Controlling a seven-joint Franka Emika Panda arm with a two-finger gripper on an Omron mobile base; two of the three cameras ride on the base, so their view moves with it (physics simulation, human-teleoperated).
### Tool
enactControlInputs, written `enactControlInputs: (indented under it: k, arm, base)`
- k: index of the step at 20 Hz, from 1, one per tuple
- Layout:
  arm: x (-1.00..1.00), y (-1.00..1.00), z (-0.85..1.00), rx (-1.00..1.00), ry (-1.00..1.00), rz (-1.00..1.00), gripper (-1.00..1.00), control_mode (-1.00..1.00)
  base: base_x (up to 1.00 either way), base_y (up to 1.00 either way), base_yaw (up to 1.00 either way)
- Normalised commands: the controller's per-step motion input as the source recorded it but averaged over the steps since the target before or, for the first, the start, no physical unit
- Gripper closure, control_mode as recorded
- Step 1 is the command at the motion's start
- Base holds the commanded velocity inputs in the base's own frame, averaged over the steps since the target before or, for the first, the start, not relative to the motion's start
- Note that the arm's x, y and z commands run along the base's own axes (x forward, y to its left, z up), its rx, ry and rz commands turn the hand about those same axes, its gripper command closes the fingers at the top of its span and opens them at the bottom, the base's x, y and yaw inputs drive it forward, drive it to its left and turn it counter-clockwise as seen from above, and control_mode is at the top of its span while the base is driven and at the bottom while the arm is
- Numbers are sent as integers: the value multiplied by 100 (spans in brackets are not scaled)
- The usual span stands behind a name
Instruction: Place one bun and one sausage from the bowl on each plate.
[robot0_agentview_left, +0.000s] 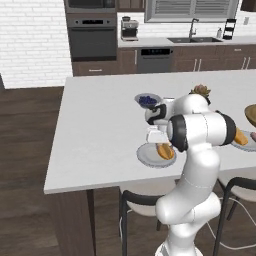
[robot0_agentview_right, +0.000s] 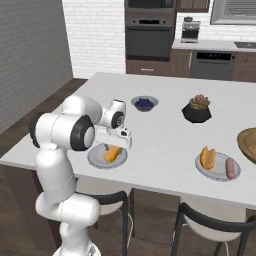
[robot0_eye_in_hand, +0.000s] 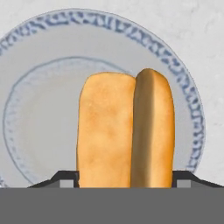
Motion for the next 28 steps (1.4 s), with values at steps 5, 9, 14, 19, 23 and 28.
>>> enactControlInputs:
  k: [5,9,14,19,23,28]
  arm:
    - [10,0,1,0,0,0,-100,-100]
    - [-5,-4,11,0,-3,0,-100,-100]
    - [-24,-12,43,0,-9,0,-100,-100]
    - [-54,-7,60,0,-2,0,-100,-100]
    - [-68,0,70,0,-1,0,-100,-100]
    - [-58,0,75,0,0,0,-100,-100]
  base:
    - [0,0,0]
    - [0,0,0]
    - [0,0,0]
    - [0,0,0]
    - [0,0,0]
    - [0,0,0]
